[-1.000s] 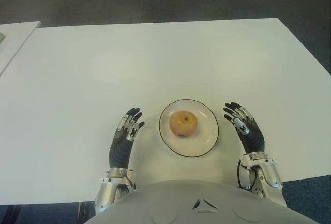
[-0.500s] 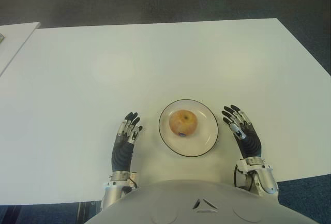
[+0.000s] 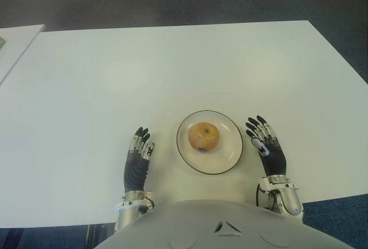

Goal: Put the apples into the plate.

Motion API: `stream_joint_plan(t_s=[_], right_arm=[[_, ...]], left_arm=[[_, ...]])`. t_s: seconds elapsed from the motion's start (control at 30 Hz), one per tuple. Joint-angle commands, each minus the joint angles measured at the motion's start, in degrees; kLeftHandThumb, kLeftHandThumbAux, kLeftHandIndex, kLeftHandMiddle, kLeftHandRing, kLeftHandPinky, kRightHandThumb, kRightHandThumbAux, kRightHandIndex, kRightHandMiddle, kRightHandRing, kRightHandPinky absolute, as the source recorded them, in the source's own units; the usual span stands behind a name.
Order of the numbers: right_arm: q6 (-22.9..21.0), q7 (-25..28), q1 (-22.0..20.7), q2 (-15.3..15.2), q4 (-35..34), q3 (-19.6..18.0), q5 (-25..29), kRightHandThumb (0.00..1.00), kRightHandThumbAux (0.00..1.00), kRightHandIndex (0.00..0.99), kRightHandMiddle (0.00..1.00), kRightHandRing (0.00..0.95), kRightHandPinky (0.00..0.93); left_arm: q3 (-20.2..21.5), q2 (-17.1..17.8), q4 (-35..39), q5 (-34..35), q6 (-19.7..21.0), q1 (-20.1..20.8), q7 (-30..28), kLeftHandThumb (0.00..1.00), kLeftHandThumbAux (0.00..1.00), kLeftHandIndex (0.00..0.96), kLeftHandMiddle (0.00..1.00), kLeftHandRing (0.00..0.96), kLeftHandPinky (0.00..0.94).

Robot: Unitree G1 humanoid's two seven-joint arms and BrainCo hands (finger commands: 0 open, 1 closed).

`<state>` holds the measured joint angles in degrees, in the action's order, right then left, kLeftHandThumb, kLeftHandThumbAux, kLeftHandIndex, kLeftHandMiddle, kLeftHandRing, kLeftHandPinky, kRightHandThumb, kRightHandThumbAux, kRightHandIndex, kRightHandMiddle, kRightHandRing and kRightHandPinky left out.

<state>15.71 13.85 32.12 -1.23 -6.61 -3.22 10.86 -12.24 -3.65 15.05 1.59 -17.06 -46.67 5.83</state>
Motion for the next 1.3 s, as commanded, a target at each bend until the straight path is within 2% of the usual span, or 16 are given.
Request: stream_joint_plan(t_s=[0.03, 0.47, 0.67, 0.83, 1.13, 1.3], right_arm=[[-1.22, -0.24, 0.6, -0.32, 2.06, 0.79, -1.09, 0.195, 0.578, 0.077, 0.173, 0.132, 0.097], [-0.96, 0.51, -0.33, -1.56, 3.23, 0.43, -0.03, 0.19, 0.584, 0.064, 0.183, 0.149, 0.131], [-0.84, 0.82, -0.36, -1.96, 3.02, 0.13, 0.34, 0.196, 0.589, 0.066, 0.189, 0.152, 0.113], [-1.35, 1.0, -0.32, -2.41, 2.56, -0.03, 0.55, 0.185, 0.587, 0.069, 0.187, 0.151, 0.115], [-2.58, 0.74, -0.76, -2.84, 2.12, -0.42, 1.07, 0.197, 0.595, 0.073, 0.179, 0.147, 0.136], [-2.9, 0.49, -0.97, -2.77, 2.0, -0.6, 0.98, 0.207, 0.6, 0.075, 0.181, 0.149, 0.143]], left_arm=[[-2.13, -2.56, -1.2, -0.04, 2.17, 0.86, 0.82, 0.18, 0.572, 0.055, 0.086, 0.083, 0.123], [-2.57, -2.68, -2.58, -0.91, 2.04, 1.08, 1.37, 0.136, 0.584, 0.032, 0.056, 0.062, 0.12], [-1.29, -2.51, -8.99, -0.07, -1.53, 2.95, 0.64, 0.127, 0.585, 0.031, 0.055, 0.056, 0.104], [-0.21, -3.05, -15.29, 0.14, -4.85, 6.53, 0.66, 0.125, 0.59, 0.045, 0.069, 0.068, 0.122], [-0.4, -3.59, -19.29, -1.37, -9.62, 8.14, 1.98, 0.119, 0.579, 0.055, 0.07, 0.064, 0.107], [-0.43, -3.81, -20.6, -1.03, -10.76, 8.66, 1.95, 0.118, 0.592, 0.059, 0.073, 0.067, 0.117]])
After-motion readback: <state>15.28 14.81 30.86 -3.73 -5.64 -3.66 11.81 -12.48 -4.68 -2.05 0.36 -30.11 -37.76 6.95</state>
